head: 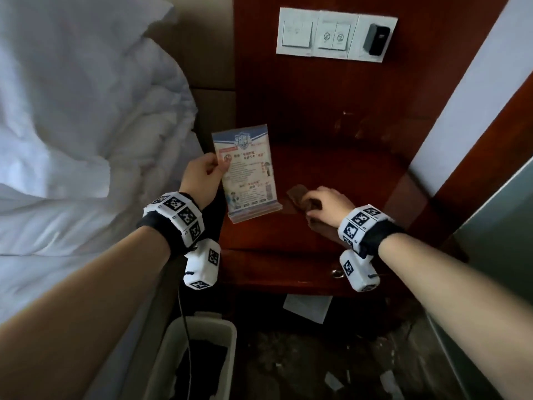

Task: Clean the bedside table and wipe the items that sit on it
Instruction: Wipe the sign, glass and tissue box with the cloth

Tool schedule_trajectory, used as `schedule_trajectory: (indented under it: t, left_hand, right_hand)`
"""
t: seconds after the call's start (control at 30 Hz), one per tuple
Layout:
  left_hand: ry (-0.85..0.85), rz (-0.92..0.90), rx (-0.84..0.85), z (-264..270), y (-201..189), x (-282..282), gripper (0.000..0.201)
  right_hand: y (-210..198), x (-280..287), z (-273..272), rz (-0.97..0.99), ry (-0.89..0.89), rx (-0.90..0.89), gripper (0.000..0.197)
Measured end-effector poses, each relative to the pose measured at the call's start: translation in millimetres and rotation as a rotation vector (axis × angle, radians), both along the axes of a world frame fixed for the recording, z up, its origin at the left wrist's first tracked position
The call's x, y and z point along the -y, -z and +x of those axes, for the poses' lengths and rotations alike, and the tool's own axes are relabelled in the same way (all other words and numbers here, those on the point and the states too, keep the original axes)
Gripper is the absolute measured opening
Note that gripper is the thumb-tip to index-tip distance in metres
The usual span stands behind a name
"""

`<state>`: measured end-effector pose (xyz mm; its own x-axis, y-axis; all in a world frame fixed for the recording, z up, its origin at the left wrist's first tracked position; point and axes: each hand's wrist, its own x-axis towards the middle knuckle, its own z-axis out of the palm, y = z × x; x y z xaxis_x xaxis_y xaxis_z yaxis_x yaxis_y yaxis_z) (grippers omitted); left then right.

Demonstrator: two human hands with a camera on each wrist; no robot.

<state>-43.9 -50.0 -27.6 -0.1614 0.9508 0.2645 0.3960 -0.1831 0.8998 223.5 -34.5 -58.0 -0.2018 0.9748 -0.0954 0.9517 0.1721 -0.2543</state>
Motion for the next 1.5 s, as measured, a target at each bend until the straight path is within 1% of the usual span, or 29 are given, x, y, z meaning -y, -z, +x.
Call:
schedule_trajectory:
  t: [0.07, 0.13, 0.2, 0.3, 0.4, 0.47, 0.57, 0.67, 0.73, 0.9, 1.0, 1.07, 1.13, 1.2, 1.3, 1.43, 1.5]
  left_hand:
    - [0.025, -0.015, -0.015, -0.8, -9.1, -12.1, 0.025]
    - [0.011, -0.018, -0.038, 1.2, -30.2, -27.4, 0.029]
    - [-0.007, -0.027, -0.017, 3.1, -48.9, -40.2, 0.028]
    - [-0.011, -0.004, -0.044, 6.7, -91.9, -57.8, 0.026]
    - [0.006, 0.036, -0.090, 10.8, -135.7, -70.6, 0.027]
    - [-0.005, 0.059, -0.115, 13.2, -163.7, -79.2, 0.026]
    - [0.017, 0.097, -0.155, 15.0, -204.2, -89.8, 0.025]
    - [0.068, 0.158, -0.196, 19.2, -236.7, -89.1, 0.025]
    - [0.099, 0.216, -0.177, 21.1, -255.2, -86.9, 0.023]
    - [0.072, 0.259, -0.081, 20.6, -297.2, -77.5, 0.020]
    - [0.076, 0.281, -0.041, 19.4, -313.6, -75.8, 0.019]
    - [0.062, 0.291, 0.011, 18.6, -321.5, -76.7, 0.024]
    - [0.042, 0.311, 0.058, 18.6, -327.5, -78.2, 0.030]
    - [0.034, 0.318, 0.079, 20.2, -333.0, -77.6, 0.028]
    - [0.033, 0.323, 0.090, 25.7, -338.7, -75.5, 0.019]
    - [0.039, 0.311, 0.115, 30.4, -339.6, -75.9, 0.019]
    - [0.050, 0.306, 0.139, 35.7, -344.4, -69.3, 0.015]
  right_hand:
    - [-7.9, -5.5, 0.0, -0.034, 0.012, -0.074, 0.032]
    - [-31.8, -19.2, 3.6, -0.051, 0.063, -0.175, 0.025]
    - [-59.3, -33.5, 7.4, -0.031, 0.102, -0.298, 0.020]
    - [-117.7, -55.9, 7.4, 0.084, 0.088, -0.490, 0.020]
    - [-177.1, -68.4, -3.5, 0.293, 0.029, -0.633, 0.022]
    - [-215.4, -71.2, -15.6, 0.450, 0.014, -0.677, 0.022]
    - [-262.2, -72.3, -38.2, 0.651, -0.017, -0.708, 0.025]
    - [-296.2, -73.8, -60.9, 0.783, -0.063, -0.711, 0.024]
    - [-315.4, -75.5, -74.3, 0.830, -0.078, -0.703, 0.024]
    - [-343.4, -73.7, -98.1, 0.945, -0.146, -0.685, 0.024]
    - [-355.0, -69.9, -105.0, 0.906, -0.182, -0.665, 0.024]
    - [-359.4, -66.1, -108.2, 0.890, -0.210, -0.641, 0.021]
    - [-359.1, -61.8, -110.2, 0.893, -0.247, -0.624, 0.020]
    - [-356.0, -58.7, -110.7, 0.880, -0.264, -0.602, 0.021]
    - [-353.2, -53.9, -105.6, 0.857, -0.259, -0.560, 0.022]
    - [-351.5, -51.4, -89.5, 0.791, -0.216, -0.428, 0.024]
    - [-351.1, -52.1, -78.5, 0.811, -0.176, -0.420, 0.023]
